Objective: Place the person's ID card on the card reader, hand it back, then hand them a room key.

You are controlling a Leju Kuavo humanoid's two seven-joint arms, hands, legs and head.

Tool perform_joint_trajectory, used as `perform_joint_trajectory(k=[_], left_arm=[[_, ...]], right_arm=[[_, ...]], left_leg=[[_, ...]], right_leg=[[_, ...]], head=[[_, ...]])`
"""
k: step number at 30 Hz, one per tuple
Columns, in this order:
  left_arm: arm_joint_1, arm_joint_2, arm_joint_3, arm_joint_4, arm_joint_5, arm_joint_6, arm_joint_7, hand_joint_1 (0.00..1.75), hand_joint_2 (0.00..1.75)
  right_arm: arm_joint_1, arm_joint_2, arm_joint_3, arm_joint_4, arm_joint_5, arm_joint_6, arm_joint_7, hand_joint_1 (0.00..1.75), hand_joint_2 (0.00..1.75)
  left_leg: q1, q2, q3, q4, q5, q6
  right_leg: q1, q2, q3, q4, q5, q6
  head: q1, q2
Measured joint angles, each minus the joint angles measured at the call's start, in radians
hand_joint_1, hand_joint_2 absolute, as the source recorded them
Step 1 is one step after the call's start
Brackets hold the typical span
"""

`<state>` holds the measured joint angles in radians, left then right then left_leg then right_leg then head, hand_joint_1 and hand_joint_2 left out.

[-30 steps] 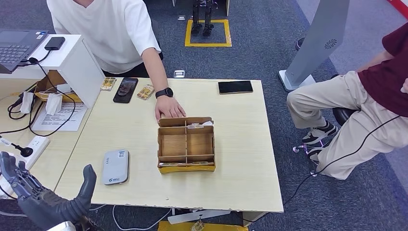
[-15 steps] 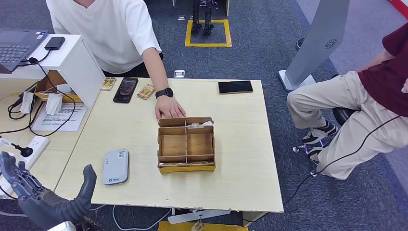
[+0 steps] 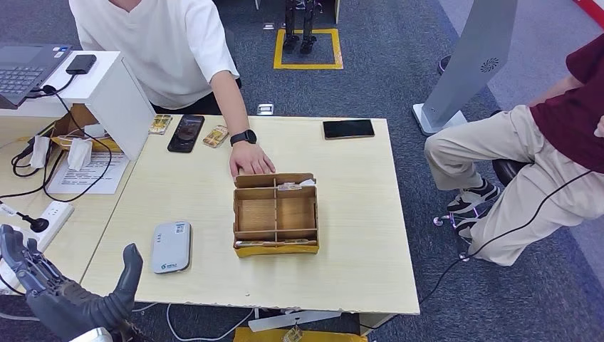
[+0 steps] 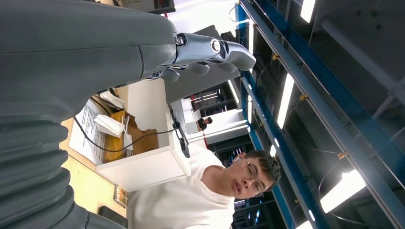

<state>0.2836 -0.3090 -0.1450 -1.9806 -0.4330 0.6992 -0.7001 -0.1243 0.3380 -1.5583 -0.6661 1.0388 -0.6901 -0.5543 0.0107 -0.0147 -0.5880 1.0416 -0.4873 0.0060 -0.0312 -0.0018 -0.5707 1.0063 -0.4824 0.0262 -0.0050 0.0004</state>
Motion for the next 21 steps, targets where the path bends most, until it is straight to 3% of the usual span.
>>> perform_joint_trajectory(k=[21], left_arm=[[0.000,0.000,0.000,0.001,-0.008,0.000,0.000,0.00,1.75]], right_arm=[[0.002,0.000,0.000,0.000,-0.001,0.000,0.000,0.00,1.75]], left_leg=[[0.000,0.000,0.000,0.000,0.000,0.000]], right_leg=[[0.000,0.000,0.000,0.000,0.000,0.000]], head=[[0.000,0.000]])
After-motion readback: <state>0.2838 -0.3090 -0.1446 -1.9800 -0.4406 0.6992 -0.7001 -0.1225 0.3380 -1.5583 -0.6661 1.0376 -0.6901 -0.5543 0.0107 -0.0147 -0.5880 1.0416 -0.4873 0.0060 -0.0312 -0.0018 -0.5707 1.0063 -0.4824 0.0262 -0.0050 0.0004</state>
